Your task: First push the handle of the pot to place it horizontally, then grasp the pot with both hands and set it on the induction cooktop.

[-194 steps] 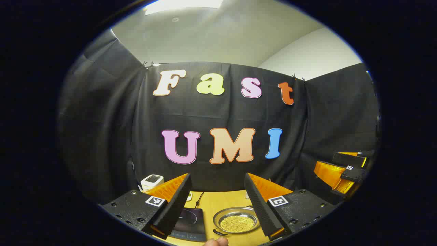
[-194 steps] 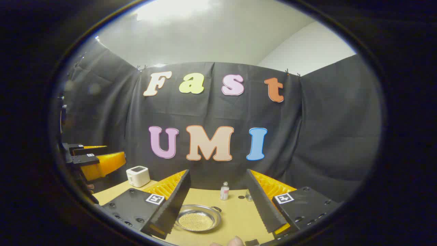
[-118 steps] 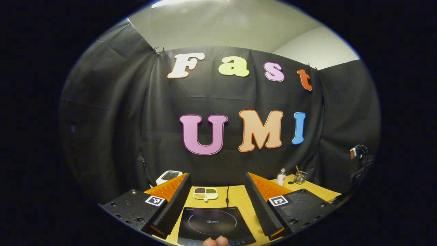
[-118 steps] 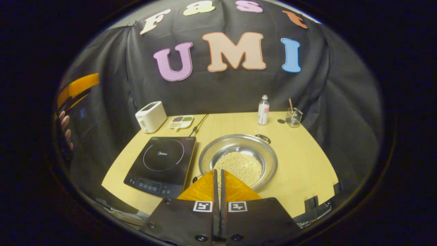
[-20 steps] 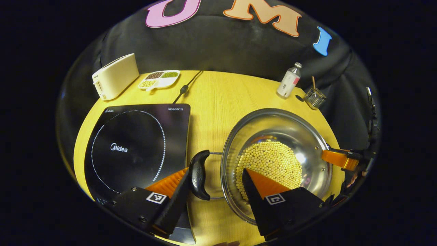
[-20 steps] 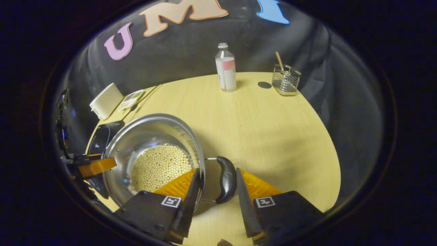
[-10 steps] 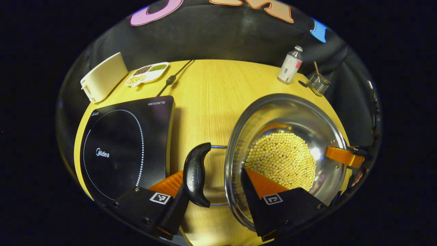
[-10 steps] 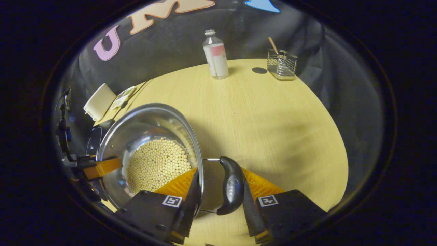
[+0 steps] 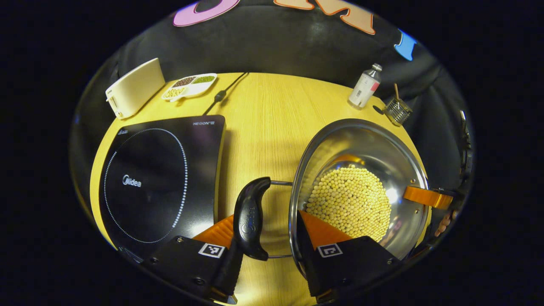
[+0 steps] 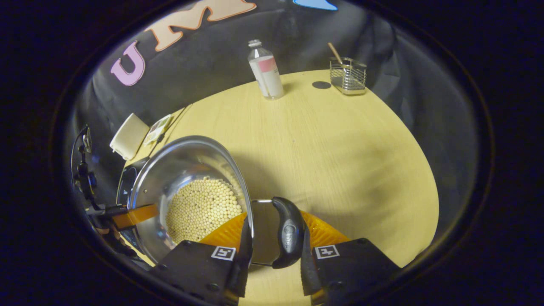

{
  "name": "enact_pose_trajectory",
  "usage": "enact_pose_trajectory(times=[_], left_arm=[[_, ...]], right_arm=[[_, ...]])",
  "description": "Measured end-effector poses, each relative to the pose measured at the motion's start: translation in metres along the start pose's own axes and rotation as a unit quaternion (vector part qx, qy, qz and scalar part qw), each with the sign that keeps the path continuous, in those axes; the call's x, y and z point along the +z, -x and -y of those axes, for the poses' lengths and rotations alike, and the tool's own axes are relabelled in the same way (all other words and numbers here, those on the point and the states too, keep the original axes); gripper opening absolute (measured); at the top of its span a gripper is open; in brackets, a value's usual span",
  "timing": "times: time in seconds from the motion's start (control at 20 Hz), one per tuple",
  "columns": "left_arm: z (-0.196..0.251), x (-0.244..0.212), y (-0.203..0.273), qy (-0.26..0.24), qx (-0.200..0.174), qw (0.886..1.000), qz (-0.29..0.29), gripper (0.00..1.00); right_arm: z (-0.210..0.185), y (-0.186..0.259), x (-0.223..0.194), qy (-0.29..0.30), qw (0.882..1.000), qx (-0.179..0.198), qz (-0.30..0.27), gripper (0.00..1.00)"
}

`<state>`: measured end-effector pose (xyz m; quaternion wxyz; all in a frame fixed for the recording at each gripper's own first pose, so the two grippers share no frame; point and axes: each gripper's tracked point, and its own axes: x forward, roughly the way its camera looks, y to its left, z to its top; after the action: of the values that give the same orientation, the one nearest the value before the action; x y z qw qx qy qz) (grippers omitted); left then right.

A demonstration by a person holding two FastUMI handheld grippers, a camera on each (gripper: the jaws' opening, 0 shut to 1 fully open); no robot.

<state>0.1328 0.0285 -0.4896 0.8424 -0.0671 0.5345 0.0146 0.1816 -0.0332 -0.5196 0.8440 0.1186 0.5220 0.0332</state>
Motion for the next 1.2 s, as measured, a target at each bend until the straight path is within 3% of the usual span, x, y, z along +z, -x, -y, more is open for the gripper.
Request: enact_pose_trajectory(times=[0.35,0.65,0.7,1.2], left_arm=[[-0.021,0.02,0.053,0.009,0.016,0.999,0.029,0.67],[-0.084,0.01,0.083,0.024,0.038,0.998,0.032,0.65],[-0.097,0.01,0.086,0.024,0.039,0.998,0.032,0.64],[-0.253,0.027,0.066,0.008,0.002,1.0,0.001,0.64]], right_arm=[[-0.038,0.037,0.017,0.017,0.999,0.023,0.02,0.46],[-0.103,0.039,-0.001,0.027,0.998,0.047,0.01,0.46],[-0.117,0.037,-0.005,0.028,0.998,0.048,0.007,0.52],[-0.262,0.004,-0.042,0.007,1.0,-0.002,-0.009,0.52]])
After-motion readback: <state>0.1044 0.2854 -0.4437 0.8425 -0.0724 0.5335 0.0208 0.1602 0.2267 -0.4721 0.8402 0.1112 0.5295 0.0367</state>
